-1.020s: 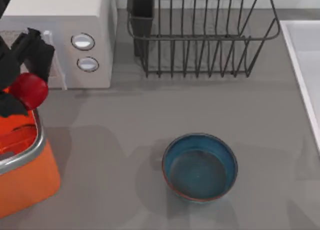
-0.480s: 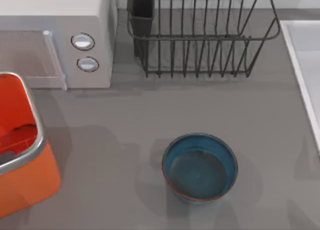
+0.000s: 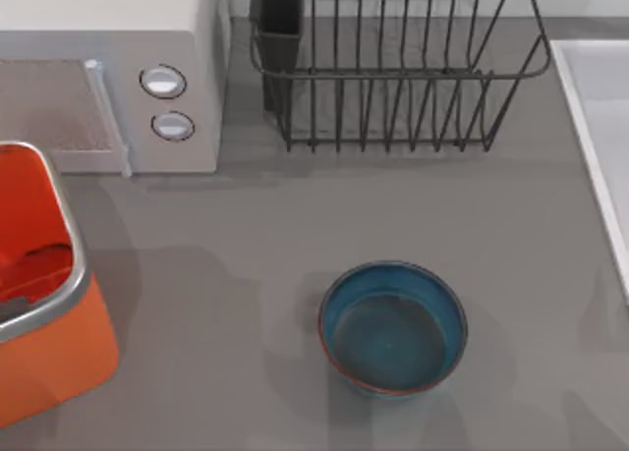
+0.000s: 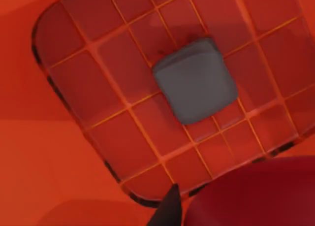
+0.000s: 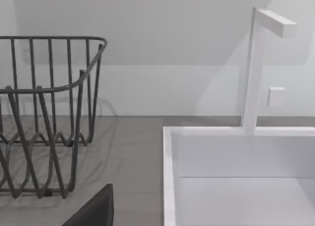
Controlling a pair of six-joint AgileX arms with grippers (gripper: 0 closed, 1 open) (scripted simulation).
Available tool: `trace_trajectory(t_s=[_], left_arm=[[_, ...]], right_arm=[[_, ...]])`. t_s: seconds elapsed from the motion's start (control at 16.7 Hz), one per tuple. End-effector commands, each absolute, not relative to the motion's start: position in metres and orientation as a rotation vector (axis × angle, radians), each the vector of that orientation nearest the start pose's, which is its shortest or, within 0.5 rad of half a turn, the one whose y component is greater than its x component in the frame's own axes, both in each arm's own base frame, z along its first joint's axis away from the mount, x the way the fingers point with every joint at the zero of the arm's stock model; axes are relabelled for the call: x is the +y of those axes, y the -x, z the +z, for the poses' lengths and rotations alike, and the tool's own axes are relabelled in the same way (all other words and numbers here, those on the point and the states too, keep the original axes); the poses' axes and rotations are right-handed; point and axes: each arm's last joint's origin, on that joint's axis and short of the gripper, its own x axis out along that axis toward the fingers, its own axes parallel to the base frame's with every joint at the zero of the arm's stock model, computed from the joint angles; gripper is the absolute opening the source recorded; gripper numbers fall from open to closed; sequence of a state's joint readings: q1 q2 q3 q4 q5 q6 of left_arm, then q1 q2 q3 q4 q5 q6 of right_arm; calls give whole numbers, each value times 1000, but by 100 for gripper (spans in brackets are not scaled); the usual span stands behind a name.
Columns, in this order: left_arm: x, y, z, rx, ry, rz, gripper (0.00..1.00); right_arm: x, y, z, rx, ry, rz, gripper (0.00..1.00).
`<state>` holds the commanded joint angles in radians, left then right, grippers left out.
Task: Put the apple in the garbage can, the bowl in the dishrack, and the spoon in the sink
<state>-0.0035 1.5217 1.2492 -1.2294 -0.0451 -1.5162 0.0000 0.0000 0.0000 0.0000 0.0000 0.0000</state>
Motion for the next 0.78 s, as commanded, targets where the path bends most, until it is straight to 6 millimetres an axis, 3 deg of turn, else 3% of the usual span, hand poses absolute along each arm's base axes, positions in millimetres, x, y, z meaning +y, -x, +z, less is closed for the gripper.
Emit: trace_trajectory(t_s=[0.48, 0.72, 0.78], left_arm=[[6, -273, 205, 1148, 1168, 1147, 0], [6, -273, 202, 1148, 1169, 1149, 0], [6, -273, 202, 1148, 1169, 1149, 8]], right_arm=[[-1, -106, 160, 0, 0, 0, 100], [-1, -106, 160, 0, 0, 0, 100], [-1, -106, 160, 0, 0, 0, 100]])
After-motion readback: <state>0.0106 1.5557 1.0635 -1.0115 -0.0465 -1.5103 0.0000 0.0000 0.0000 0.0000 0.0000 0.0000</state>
